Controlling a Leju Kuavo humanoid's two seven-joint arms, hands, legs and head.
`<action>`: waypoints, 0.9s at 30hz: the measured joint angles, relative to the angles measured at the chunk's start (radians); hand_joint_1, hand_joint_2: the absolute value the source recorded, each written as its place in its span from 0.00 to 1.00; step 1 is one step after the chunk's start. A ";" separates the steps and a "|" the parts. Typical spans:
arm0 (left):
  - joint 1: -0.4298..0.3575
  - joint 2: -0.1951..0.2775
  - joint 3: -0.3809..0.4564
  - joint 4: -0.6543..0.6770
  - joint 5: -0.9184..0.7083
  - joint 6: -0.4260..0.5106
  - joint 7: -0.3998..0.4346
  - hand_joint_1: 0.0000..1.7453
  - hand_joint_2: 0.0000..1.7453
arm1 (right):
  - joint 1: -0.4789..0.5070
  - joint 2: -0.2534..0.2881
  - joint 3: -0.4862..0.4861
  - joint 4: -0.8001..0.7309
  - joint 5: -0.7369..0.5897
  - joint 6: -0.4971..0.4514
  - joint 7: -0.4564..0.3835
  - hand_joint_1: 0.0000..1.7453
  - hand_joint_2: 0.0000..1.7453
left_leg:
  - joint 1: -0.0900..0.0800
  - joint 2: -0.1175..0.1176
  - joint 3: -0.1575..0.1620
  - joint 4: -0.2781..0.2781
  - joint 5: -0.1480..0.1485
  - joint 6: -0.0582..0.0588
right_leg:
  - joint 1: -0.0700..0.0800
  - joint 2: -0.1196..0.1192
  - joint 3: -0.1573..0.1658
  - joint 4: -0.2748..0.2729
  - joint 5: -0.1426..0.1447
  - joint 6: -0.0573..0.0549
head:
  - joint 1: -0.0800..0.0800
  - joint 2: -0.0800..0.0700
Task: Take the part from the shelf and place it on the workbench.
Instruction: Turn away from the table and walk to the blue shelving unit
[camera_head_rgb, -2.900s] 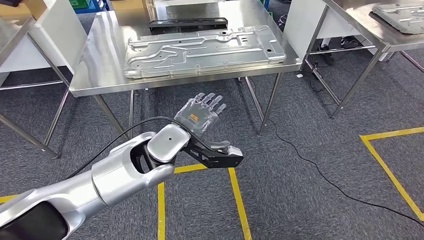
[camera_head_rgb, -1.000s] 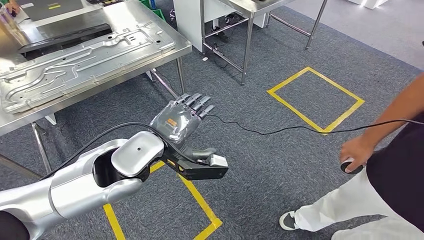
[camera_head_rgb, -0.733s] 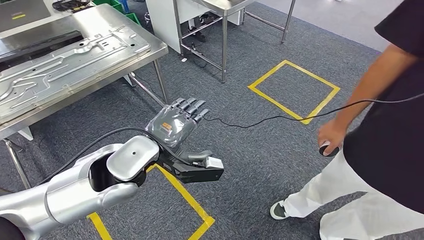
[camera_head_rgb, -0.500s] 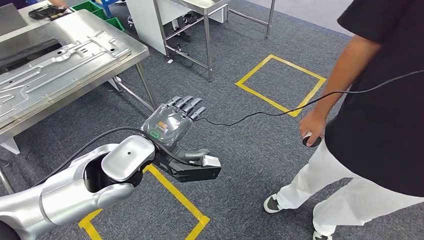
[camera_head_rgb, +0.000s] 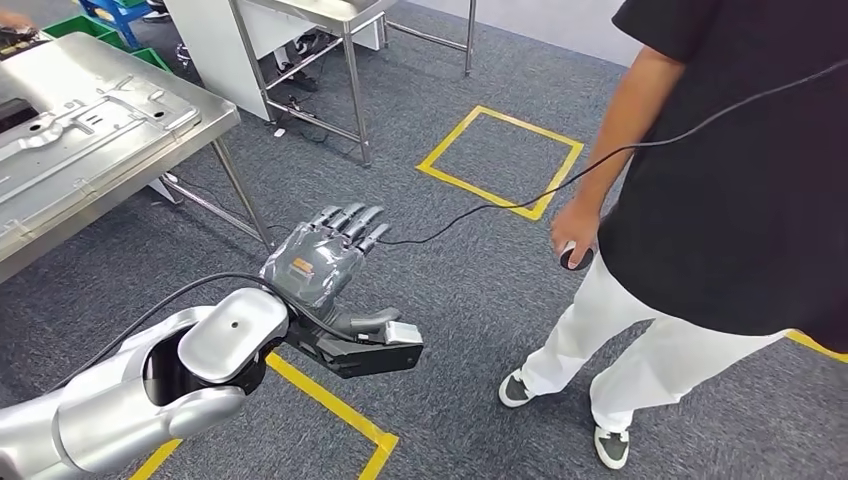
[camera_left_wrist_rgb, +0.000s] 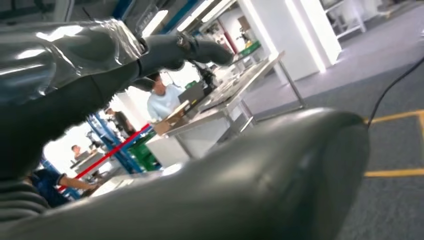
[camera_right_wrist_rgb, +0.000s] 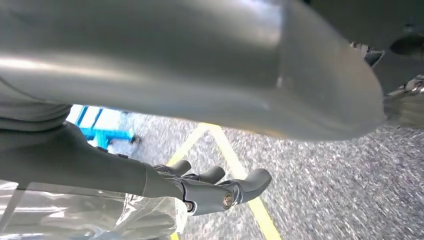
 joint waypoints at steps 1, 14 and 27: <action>0.005 0.002 0.001 -0.002 -0.001 0.004 0.000 0.00 0.00 | -0.001 -0.001 0.000 0.000 -0.001 -0.001 -0.004 0.00 0.00 | -0.002 0.012 -0.002 0.000 0.001 0.002 | 0.002 -0.021 -0.032 0.075 -0.039 0.001 | 0.001 0.000; 0.146 0.053 0.087 0.002 -0.013 0.130 0.007 0.00 0.00 | -0.003 -0.007 -0.010 0.000 -0.019 -0.019 -0.024 0.00 0.00 | -0.013 0.096 -0.022 0.052 -0.040 -0.032 | 0.009 -0.063 0.107 -0.132 0.036 -0.049 | -0.001 0.000; 0.618 0.074 0.385 0.524 0.354 0.683 -0.338 0.00 0.00 | 0.000 0.002 -0.008 -0.001 -0.009 -0.015 -0.014 0.00 0.00 | -0.004 -0.022 0.009 -0.010 -0.004 -0.023 | -0.005 0.106 0.079 -0.131 0.062 -0.027 | -0.002 0.000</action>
